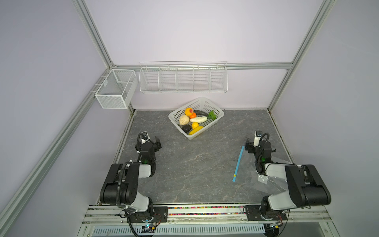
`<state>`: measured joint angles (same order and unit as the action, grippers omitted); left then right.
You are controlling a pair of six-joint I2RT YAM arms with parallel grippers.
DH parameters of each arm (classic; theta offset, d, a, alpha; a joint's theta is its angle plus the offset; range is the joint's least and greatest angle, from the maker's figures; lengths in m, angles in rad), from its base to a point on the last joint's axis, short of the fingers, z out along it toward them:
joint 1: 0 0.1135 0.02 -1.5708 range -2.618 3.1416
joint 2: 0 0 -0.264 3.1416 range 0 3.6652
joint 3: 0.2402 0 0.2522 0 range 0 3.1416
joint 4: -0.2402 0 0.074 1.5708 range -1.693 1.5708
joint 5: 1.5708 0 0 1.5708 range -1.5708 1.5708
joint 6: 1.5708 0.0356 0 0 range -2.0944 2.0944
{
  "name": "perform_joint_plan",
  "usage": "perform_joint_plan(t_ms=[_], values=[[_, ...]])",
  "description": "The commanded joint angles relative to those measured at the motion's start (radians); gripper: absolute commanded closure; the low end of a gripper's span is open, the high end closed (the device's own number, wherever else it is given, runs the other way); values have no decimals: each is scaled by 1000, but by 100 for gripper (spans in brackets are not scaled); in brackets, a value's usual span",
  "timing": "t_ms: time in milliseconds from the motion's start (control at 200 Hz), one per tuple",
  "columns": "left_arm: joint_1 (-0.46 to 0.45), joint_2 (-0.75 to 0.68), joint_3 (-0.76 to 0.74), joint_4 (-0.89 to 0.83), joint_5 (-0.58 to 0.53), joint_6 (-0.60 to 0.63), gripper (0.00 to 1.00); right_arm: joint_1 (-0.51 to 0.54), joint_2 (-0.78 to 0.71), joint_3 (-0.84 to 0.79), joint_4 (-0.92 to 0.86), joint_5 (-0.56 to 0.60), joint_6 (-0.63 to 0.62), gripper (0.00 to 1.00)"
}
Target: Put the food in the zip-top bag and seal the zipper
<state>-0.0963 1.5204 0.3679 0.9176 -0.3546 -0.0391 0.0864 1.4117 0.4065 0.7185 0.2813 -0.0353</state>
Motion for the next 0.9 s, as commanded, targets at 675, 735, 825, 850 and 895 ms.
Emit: perform_joint_plan(t_ms=[675,735,825,850,895], values=[[-141,-214,442,-982,89,-608,0,385,30,413,-430,-100,207,12],[-146,-162,495,-1022,179,-665,0,386,61,450,-456,-117,232,12],[-152,-85,564,-1036,301,-748,0,389,101,490,-461,-139,262,12],[-157,-63,589,-1042,321,-760,0,389,114,506,-463,-145,268,12],[-170,-29,632,-1064,341,-779,0,390,137,527,-467,-158,277,12]])
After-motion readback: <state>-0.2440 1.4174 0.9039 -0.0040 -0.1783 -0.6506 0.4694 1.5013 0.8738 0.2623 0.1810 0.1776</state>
